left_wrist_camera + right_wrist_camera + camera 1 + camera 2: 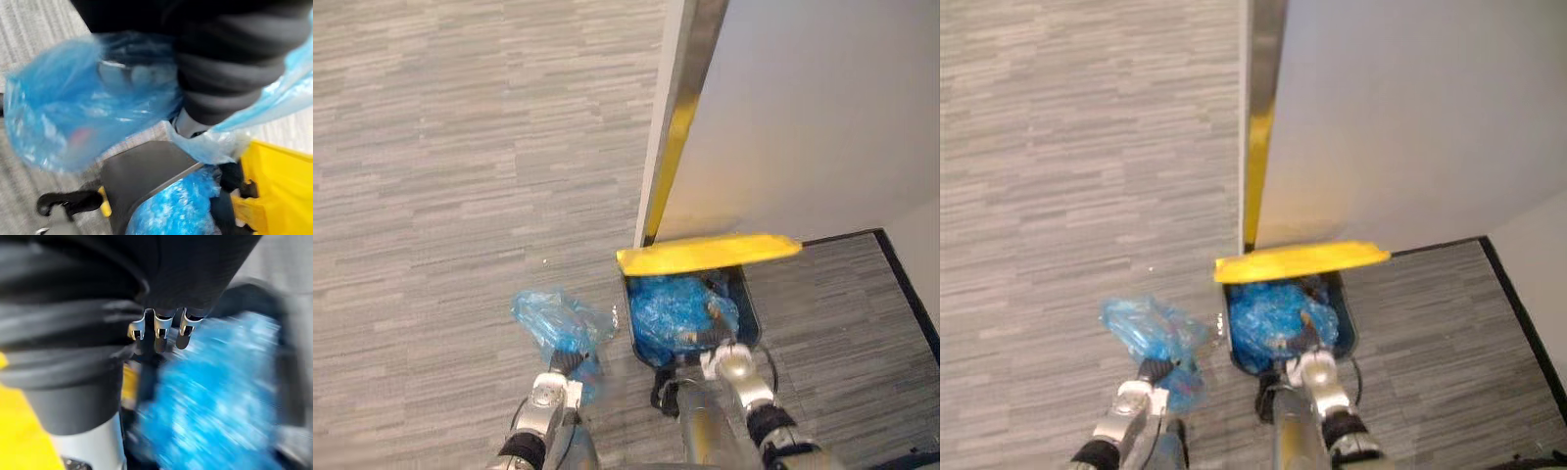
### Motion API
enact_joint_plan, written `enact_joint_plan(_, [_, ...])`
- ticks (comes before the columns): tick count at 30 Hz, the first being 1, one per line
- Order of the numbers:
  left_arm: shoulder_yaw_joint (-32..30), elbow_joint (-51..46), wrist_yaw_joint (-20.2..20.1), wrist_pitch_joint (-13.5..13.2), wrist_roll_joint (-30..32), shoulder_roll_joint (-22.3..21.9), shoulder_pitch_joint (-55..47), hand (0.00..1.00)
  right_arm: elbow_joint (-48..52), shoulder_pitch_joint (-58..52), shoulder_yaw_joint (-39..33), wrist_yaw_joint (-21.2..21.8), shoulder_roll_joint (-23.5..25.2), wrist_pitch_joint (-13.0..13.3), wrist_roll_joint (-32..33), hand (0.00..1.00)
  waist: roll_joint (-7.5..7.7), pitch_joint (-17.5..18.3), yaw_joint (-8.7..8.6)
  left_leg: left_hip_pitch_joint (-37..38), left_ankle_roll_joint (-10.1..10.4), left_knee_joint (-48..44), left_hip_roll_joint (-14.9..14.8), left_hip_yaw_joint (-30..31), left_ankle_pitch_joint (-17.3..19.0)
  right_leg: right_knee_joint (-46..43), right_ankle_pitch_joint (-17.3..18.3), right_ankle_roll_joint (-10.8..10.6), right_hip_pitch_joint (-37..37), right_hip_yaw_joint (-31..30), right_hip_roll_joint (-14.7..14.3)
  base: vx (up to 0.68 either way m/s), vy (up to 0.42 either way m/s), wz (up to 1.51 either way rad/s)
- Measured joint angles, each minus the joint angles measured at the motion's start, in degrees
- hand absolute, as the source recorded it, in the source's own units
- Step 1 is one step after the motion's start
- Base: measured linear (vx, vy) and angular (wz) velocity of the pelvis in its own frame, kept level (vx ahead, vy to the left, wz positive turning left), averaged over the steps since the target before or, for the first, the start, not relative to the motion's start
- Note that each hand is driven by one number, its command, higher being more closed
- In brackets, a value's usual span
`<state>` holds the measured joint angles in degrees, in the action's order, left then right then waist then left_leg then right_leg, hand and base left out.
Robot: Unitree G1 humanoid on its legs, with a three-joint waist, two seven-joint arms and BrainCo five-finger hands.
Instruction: Gather rubbish on tea table into small bin, then transfer packed bag to large trash can.
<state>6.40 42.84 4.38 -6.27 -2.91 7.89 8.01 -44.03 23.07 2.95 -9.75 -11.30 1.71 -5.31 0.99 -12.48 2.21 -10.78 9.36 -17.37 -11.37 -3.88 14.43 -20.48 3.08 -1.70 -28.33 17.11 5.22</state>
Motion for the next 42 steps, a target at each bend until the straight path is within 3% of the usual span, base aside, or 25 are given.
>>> enact_joint_plan(1, [0.7,-2.2,0.1,-0.9,-1.5,0.9,0.2,1.0,0.6,2.8,0.0,-0.5,-2.4,0.1,1.6,0.0,0.12,0.0,0.05,-1.1,-1.2,-0.1,-0.2,0.0,0.8,0.4,-0.1,-1.5,-0.7,0.4,0.0,-0.17,-0.065,0.21])
enact_joint_plan(4, [2.2,-7.6,0.1,-2.0,-4.5,2.8,1.6,1.0,0.2,11.0,-0.3,-1.8,-7.6,-0.1,4.2,0.0,0.67,-2.5,-0.01,-4.3,-2.3,0.0,0.2,1.5,0.9,3.7,-1.3,-2.2,-2.1,-3.8,-2.2,-0.2,-0.069,0.22])
enact_joint_plan(9, [5.8,-12.3,-0.3,-2.4,-6.4,3.8,1.3,1.0,0.2,19.2,-0.4,-2.5,-10.3,-0.1,8.2,0.0,1.14,-3.2,0.52,-6.4,-1.4,-0.6,0.1,1.4,-0.1,8.4,-5.9,-0.5,-2.5,-5.2,-3.6,-0.07,-0.026,-0.1])
enact_joint_plan(11, [7.7,-15.3,-1.2,-2.8,-7.5,3.7,1.8,1.0,0.2,22.3,-0.2,-2.6,-11.8,0.0,10.3,0.0,1.39,-3.5,0.54,-7.1,-0.8,-2.0,-0.2,1.4,-0.1,9.0,-7.0,0.9,-2.4,-5.2,-3.9,0.0,0.008,-0.07])
enact_joint_plan(13, [9.5,-17.1,-1.7,-3.0,-8.0,3.7,2.1,1.0,0.2,23.7,0.2,-2.7,-12.4,0.0,11.5,0.0,1.55,-3.7,0.26,-7.0,-0.3,-2.4,-0.2,1.4,-0.2,9.0,-7.2,0.9,-1.9,-5.2,-3.9,0.01,0.03,0.03])
enact_joint_plan(26, [17.4,-25.9,-2.4,-3.5,-14.7,4.4,5.6,1.0,-2.0,27.6,3.0,-2.5,-12.4,0.0,14.5,0.0,1.99,-5.1,-0.1,-8.1,-0.4,-6.4,0.3,1.4,1.3,9.0,-7.9,0.6,-1.3,-6.2,-3.5,0.0,0.003,0.0])
enact_joint_plan(30, [20.9,-28.4,-2.5,-3.7,-15.4,3.9,8.7,1.0,-1.8,28.3,3.0,-2.5,-11.8,0.0,14.9,0.0,2.02,-7.3,-0.24,-7.4,-0.5,-7.7,-0.2,1.2,2.4,9.9,-8.0,0.1,0.3,-6.3,-4.1,-0.03,-0.01,-0.04])
enact_joint_plan(36, [27.8,-28.8,-2.5,-4.0,-16.3,-0.2,14.8,1.0,0.2,28.6,3.0,-2.2,-10.8,-0.1,15.1,0.0,2.04,-7.3,-0.08,-7.7,-0.5,-7.7,-1.0,0.6,2.4,10.7,-8.9,0.9,0.1,-6.5,-4.7,0.03,-0.012,-0.05])
enact_joint_plan(42, [29.6,-28.6,-1.9,-4.0,-14.6,-3.7,21.5,1.0,6.4,29.2,3.0,-2.2,-8.9,-0.1,15.5,0.0,2.17,-7.5,-0.3,-8.6,-0.1,-8.4,-1.0,-1.8,2.6,8.9,-8.8,0.8,-2.6,-8.4,-4.9,0.04,0.002,-0.18])
